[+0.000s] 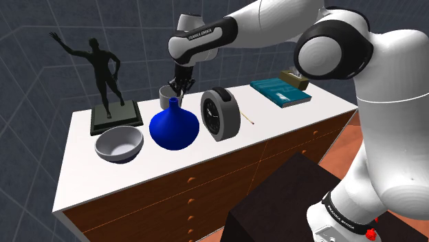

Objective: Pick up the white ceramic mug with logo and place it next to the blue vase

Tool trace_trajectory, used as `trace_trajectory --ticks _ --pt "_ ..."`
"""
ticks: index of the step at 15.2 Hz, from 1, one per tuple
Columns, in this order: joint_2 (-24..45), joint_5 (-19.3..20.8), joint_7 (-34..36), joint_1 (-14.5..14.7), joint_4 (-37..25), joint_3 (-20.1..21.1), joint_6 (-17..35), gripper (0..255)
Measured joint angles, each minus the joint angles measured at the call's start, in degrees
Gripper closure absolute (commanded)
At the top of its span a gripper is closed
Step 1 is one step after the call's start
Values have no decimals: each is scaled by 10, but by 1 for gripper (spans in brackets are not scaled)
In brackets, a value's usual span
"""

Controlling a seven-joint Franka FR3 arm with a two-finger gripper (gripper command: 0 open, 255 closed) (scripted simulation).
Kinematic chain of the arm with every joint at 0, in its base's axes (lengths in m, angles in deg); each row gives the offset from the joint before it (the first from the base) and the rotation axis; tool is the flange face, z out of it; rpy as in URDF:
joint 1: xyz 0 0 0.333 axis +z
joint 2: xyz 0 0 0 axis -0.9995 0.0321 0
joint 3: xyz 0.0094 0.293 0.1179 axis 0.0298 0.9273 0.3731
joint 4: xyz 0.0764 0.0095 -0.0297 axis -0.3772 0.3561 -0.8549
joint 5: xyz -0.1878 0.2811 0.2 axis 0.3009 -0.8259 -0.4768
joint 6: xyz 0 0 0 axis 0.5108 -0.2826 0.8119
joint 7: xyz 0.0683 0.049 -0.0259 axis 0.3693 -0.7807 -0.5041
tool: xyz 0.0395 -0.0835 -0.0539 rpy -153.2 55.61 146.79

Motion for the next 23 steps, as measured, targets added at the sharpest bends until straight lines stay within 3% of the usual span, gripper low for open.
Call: trace_trajectory --ticks 10,11,17,23 --pt "12 -5 -5 -1 16 3 28 255" --pt "12 -5 -5 -1 16 3 28 0" --pt "12 -5 -5 -1 16 3 28 0" --pt "-28 6 0 2 10 -4 -17 0"
